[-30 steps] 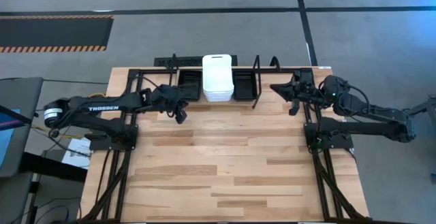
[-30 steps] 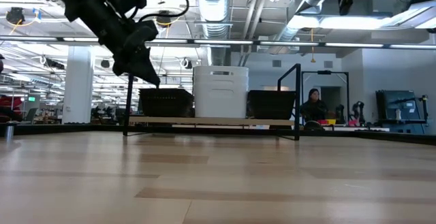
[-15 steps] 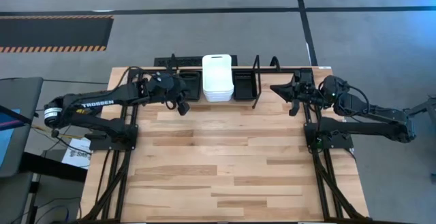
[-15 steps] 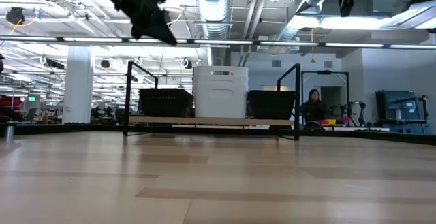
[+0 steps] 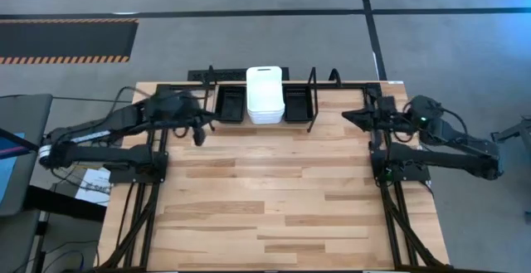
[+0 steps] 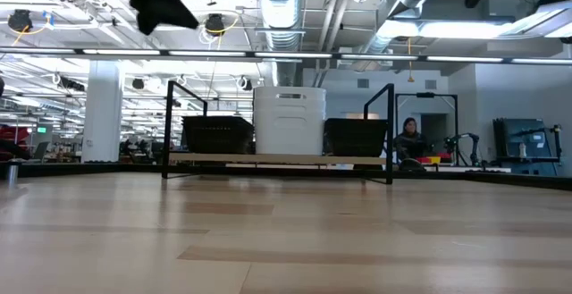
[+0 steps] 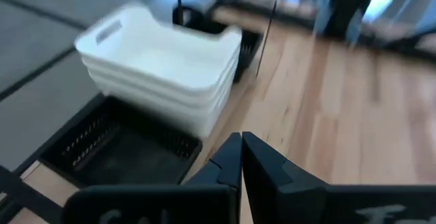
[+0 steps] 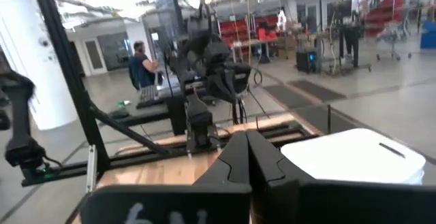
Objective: Stack baskets on shelf by color
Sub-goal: Return to Home Position
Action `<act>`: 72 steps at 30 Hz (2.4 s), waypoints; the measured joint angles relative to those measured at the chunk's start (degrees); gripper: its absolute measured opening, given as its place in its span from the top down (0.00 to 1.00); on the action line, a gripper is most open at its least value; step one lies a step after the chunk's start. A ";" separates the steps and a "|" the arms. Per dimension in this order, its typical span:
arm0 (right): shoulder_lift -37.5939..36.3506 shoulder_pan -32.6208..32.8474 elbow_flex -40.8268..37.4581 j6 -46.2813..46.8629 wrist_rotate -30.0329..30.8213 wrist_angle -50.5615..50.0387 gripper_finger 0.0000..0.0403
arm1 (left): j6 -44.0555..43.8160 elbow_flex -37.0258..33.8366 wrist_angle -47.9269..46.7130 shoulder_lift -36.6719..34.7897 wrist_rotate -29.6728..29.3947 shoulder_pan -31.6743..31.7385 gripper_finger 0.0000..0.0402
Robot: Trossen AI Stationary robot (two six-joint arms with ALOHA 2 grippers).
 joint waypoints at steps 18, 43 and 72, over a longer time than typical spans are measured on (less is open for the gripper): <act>-23.35 0.02 -16.89 6.82 0.15 8.08 1.00 | -16.33 -31.68 22.26 -39.21 4.19 -0.04 1.00; -23.05 -2.35 -27.32 7.70 2.23 6.09 1.00 | -19.34 -42.86 22.36 -47.55 3.16 0.02 1.00; -22.55 -3.26 -35.27 32.67 16.72 11.78 0.92 | -28.15 -42.71 14.77 -47.36 1.97 0.02 1.00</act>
